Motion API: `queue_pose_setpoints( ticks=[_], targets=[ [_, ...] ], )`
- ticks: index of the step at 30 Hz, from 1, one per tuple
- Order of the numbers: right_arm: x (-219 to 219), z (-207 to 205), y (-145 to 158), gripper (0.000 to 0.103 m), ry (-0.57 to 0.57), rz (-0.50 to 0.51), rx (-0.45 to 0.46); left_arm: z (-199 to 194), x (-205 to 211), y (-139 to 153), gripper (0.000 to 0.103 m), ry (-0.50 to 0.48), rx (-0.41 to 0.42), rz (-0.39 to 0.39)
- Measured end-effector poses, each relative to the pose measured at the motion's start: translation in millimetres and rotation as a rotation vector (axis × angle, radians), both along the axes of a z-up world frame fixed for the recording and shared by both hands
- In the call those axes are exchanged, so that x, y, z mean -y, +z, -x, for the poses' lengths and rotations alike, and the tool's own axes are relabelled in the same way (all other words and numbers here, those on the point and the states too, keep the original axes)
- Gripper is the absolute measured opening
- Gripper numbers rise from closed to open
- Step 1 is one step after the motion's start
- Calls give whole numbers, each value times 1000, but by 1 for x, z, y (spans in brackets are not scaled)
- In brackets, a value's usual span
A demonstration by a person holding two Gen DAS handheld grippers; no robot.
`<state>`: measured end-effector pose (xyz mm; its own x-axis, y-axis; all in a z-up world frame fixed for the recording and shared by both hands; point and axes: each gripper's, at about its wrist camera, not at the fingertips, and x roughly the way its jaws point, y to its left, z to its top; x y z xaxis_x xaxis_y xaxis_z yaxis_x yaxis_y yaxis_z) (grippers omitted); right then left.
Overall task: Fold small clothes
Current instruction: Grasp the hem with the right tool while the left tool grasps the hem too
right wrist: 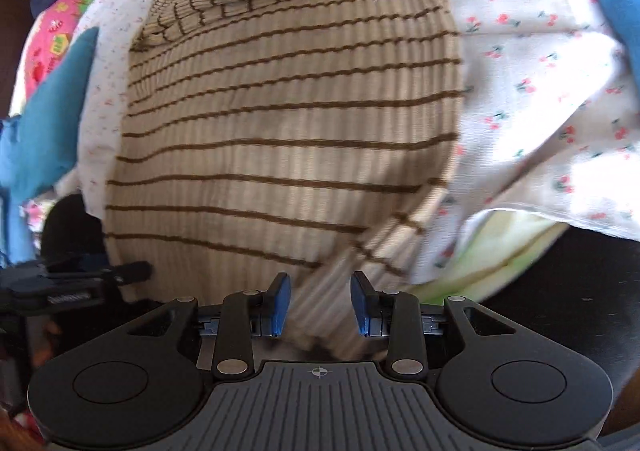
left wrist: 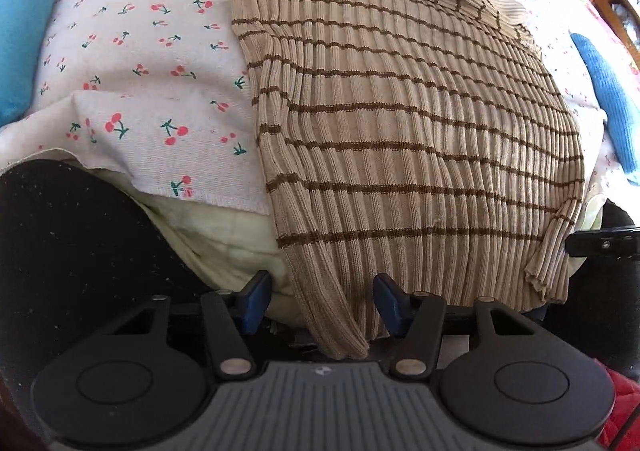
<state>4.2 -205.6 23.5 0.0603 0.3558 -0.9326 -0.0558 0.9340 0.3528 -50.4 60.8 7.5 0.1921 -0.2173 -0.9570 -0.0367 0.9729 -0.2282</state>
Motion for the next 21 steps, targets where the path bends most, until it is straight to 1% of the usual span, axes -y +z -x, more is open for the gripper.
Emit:
queue_pose_setpoints(
  ticks=[6, 10, 13, 16, 19, 21],
  targets=[
    [-5, -14, -27, 33, -64, 32, -105, -2, 0, -4, 60, -5, -5, 22],
    [-6, -11, -32, 33, -56, 59, -127, -3, -1, -8, 61, -6, -14, 35],
    [-6, -8, -38, 32, -45, 86, -146, -5, 3, -11, 62, -40, -34, 24],
    [-3, -6, -45, 26, -24, 91, -137, -8, 8, -17, 62, -63, -49, 21],
    [3, -5, -48, 23, -25, 52, -131, -9, 5, -17, 58, -32, -43, 34],
    [9, -1, -46, 13, -31, 16, -121, -7, -1, -16, 49, 6, -30, 53]
  ],
)
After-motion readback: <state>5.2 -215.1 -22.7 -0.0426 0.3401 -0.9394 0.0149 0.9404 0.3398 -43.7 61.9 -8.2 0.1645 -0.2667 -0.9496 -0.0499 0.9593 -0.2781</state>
